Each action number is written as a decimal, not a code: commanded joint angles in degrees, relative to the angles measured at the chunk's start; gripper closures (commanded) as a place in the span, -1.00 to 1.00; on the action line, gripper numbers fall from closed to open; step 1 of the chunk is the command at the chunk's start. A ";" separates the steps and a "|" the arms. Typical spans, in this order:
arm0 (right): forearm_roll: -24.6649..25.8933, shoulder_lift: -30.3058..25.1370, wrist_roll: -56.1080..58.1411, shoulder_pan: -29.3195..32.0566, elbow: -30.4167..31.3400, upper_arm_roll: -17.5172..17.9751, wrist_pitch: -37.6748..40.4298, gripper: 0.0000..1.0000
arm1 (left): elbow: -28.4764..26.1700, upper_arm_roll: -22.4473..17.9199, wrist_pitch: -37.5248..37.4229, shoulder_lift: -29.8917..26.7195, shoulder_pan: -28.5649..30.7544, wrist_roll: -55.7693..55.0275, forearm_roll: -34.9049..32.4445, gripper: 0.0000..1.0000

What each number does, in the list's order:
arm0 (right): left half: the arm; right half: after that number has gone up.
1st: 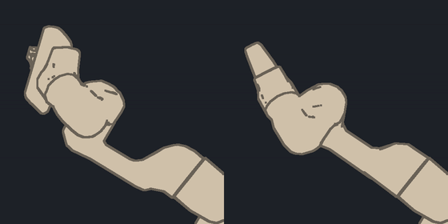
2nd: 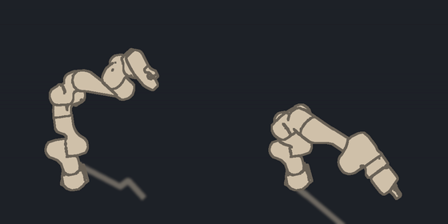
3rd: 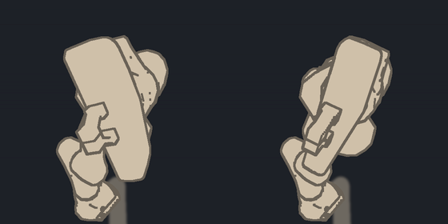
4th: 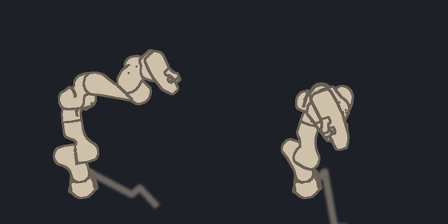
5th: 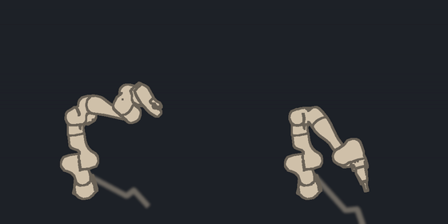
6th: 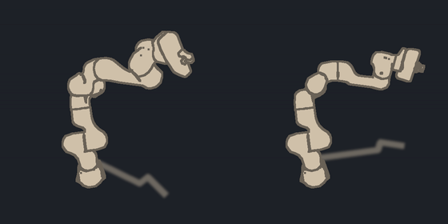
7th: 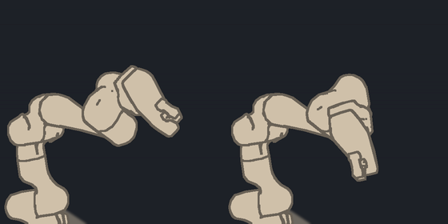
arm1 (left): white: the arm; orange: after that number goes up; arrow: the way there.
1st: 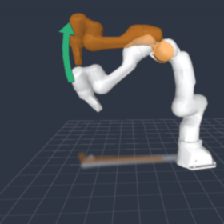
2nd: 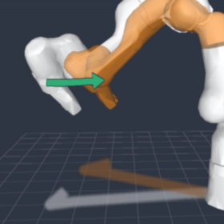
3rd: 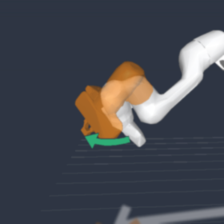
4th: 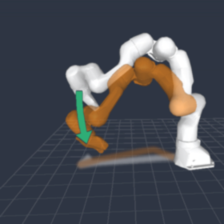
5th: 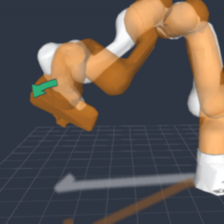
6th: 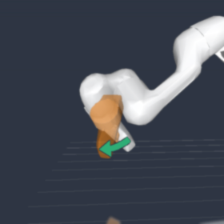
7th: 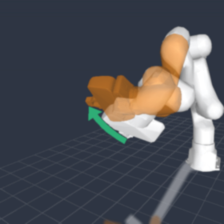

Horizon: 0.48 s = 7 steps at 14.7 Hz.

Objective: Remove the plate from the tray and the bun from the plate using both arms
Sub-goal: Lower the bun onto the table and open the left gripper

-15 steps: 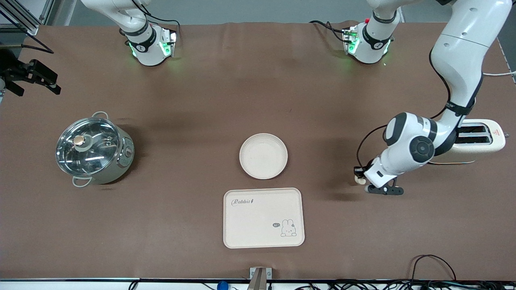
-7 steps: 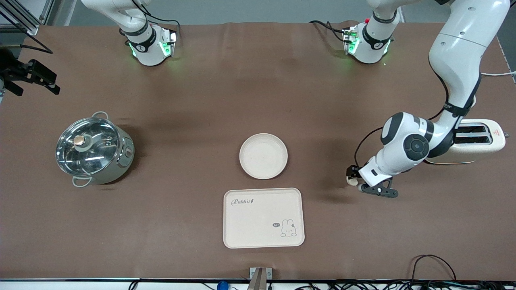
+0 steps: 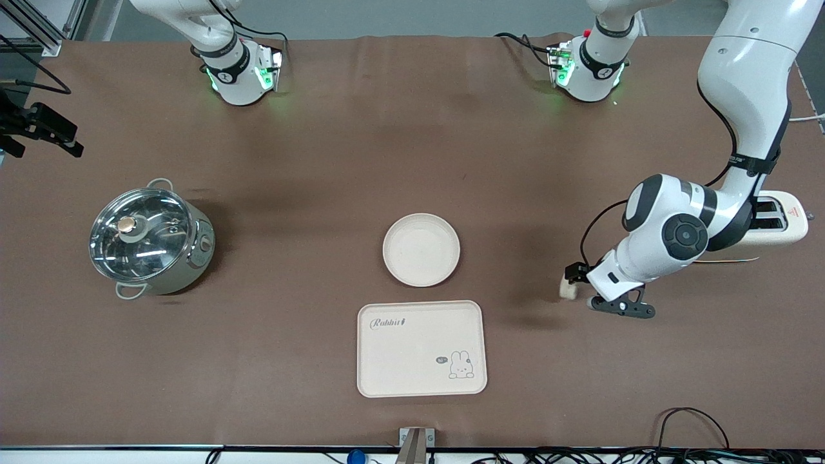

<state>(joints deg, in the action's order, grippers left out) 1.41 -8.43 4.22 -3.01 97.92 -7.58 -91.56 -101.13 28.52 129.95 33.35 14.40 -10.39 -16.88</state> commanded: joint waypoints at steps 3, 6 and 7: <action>0.88 0.52 0.17 0.72 -0.98 0.28 0.95 -1.00 | -0.38 0.75 -0.58 -0.39 0.98 0.19 -1.05 -1.00; 0.88 0.52 0.17 0.72 -0.98 0.28 1.13 -1.00 | 1.11 1.36 -4.24 -6.08 0.45 -0.16 -0.62 -1.00; 0.88 0.52 0.17 0.63 -0.98 0.28 1.12 -1.00 | 2.86 2.41 -7.75 -8.81 0.62 -0.16 -0.53 -1.00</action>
<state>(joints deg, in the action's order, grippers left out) 1.41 -8.27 4.22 -2.65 97.91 -7.61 -91.26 -99.43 29.23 128.52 31.58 14.79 -10.39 -16.88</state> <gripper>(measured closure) 0.000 0.000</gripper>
